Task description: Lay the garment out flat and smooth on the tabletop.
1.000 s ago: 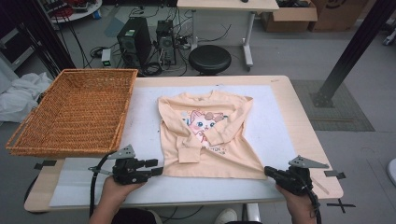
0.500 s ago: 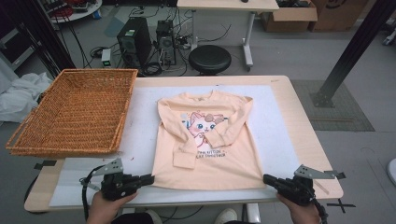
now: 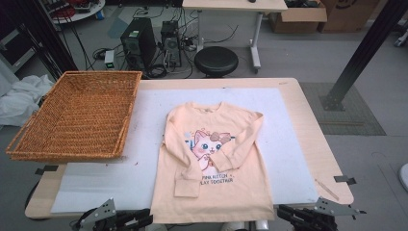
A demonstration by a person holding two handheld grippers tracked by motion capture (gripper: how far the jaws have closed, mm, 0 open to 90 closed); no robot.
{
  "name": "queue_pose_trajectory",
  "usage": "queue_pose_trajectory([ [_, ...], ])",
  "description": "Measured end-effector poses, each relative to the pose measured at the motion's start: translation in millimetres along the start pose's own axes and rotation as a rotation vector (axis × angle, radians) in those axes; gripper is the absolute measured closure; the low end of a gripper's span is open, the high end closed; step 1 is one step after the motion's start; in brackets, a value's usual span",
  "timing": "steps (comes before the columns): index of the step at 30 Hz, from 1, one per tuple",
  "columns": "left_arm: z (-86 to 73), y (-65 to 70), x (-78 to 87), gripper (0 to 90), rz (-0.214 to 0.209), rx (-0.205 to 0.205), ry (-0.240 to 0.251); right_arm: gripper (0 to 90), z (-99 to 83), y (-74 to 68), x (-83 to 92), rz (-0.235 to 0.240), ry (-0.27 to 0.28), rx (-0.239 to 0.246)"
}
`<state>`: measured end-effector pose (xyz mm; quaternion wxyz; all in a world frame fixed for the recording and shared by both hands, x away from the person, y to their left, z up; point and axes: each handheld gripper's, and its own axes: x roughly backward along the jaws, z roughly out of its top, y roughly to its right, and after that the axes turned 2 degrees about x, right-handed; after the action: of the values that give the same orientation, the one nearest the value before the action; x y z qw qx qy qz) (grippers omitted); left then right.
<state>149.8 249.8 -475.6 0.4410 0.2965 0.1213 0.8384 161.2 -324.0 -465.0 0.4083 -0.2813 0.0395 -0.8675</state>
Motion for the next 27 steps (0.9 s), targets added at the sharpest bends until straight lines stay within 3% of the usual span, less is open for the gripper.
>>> queue_pose_trajectory([
  [2, 3.0, 3.6, 5.3, 61.4, 0.020, -0.024, 0.035, 71.8, 2.7, -1.8, 8.8, -0.010, 0.047, 0.001],
  [4, 15.4, 4.2, 8.7, 59.3, 0.011, -0.027, 0.078, 71.7, 9.7, -1.9, 12.1, -0.014, 0.053, 0.021],
  [6, 29.9, 2.4, 7.4, 58.1, 0.026, -0.044, 0.085, 71.2, 20.3, 0.5, 11.5, -0.015, 0.060, 0.035],
  [10, 71.8, -12.3, -8.4, 54.8, 0.047, -0.055, 0.090, 70.8, 47.8, 17.2, -2.5, -0.018, 0.076, 0.074],
  [13, 104.4, -23.8, -31.5, 51.5, 0.049, -0.052, 0.109, 70.0, 72.2, 40.2, -21.6, -0.009, 0.103, 0.100],
  [16, 132.2, -35.1, -53.3, 49.0, 0.078, -0.056, 0.092, 69.2, 88.2, 59.8, -41.0, 0.000, 0.120, 0.095],
  [18, 148.2, -41.1, -63.9, 48.5, 0.143, -0.071, 0.056, 68.0, 100.9, 72.5, -55.0, 0.007, 0.102, 0.100],
  [21, 167.0, -50.4, -73.2, 48.2, 0.192, -0.080, 0.042, 67.2, 116.5, 85.6, -63.6, 0.004, 0.112, 0.104],
  [27, 195.8, -72.5, -93.8, 46.8, 0.248, -0.093, 0.024, 65.6, 158.0, 110.9, -74.0, -0.041, 0.112, 0.126],
])
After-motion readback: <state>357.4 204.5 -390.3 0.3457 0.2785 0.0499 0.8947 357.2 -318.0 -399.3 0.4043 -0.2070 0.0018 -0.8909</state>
